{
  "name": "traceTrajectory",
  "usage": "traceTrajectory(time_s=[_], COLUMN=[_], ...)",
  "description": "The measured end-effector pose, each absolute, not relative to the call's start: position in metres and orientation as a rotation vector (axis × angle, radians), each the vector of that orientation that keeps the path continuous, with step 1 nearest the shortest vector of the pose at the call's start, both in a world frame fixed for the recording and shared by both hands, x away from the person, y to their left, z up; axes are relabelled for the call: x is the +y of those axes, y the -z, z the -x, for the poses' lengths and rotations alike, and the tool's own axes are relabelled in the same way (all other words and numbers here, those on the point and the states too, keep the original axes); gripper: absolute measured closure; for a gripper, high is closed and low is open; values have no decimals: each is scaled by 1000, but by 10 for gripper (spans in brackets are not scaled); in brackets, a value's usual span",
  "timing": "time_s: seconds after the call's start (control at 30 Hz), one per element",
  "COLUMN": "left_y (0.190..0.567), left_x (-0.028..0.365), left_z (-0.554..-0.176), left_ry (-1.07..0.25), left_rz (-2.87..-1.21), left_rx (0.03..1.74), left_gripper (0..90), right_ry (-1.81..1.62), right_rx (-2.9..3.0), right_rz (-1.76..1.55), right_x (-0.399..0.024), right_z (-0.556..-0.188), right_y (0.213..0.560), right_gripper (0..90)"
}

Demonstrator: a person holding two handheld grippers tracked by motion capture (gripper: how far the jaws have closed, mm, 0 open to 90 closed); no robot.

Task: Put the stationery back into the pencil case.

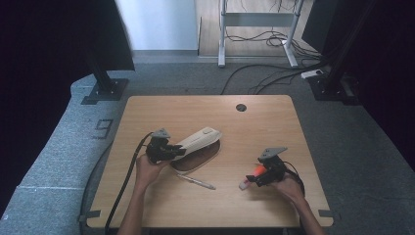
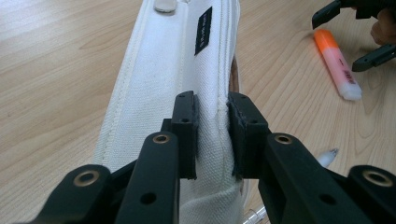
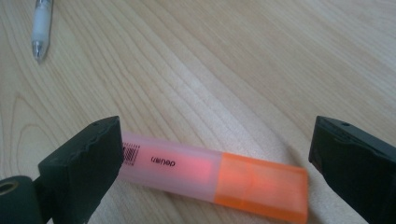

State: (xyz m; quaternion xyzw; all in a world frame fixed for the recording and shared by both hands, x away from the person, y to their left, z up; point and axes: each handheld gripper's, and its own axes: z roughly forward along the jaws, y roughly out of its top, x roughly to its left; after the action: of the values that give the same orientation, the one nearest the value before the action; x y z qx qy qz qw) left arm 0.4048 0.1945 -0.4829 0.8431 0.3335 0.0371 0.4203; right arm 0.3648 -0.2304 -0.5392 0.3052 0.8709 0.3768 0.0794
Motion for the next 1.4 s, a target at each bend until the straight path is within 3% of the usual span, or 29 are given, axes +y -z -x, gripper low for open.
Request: traceTrajectory(time_s=[0.77, 1.13, 1.4], left_y=[484, 484, 484], left_x=[194, 195, 196], left_z=[-405, -406, -406], left_ry=[-78, -69, -67], left_rz=[-2115, -2115, -2115], left_rx=[836, 835, 834], left_gripper=[732, 729, 727], right_ry=[-1095, -1028, -1033], right_rx=[2684, 2672, 2675], right_rz=[-824, -759, -729], right_x=[-229, -218, -209], right_z=[-354, -352, -352], right_y=[544, 545, 542], right_gripper=[58, 181, 334])
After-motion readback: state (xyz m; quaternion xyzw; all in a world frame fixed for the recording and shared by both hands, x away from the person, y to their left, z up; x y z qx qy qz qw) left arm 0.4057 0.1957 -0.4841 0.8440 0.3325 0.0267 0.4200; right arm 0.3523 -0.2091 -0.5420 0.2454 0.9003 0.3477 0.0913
